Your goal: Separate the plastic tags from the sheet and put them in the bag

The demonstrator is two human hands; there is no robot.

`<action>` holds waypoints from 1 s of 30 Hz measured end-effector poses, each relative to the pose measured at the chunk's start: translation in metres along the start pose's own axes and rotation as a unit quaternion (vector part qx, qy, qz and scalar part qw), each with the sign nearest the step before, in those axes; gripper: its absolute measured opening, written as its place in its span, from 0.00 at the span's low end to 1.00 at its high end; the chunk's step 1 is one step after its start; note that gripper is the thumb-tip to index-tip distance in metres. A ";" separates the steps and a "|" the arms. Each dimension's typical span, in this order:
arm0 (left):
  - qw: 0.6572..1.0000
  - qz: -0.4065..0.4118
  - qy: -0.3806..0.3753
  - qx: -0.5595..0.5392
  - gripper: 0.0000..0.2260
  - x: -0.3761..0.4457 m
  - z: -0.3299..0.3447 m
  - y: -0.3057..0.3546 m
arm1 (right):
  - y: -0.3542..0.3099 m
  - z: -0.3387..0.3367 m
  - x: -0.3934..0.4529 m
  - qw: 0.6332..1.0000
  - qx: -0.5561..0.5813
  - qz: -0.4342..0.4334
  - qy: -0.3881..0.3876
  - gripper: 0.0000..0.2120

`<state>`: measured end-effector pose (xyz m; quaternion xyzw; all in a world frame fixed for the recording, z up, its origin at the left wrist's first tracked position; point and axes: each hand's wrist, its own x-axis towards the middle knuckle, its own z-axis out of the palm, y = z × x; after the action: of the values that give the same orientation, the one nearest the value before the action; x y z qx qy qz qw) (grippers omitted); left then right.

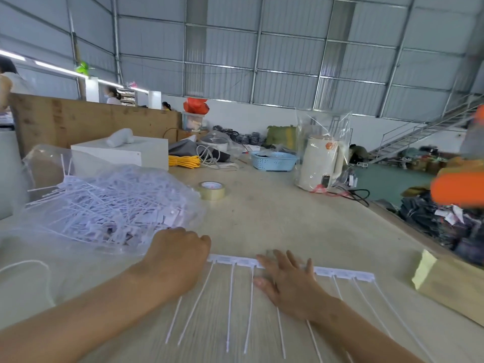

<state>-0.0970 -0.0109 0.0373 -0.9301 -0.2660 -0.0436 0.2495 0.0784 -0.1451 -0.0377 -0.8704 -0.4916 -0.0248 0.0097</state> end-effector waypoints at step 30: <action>0.872 -0.045 0.004 -0.488 0.20 -0.045 0.124 -0.154 | -0.121 -0.076 0.033 0.939 -0.170 -0.233 0.185 0.10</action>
<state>-0.2214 0.1408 -0.0123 -0.9204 -0.2511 -0.1830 -0.2375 -0.0111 -0.0574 0.0386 -0.7003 -0.6586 -0.2701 -0.0540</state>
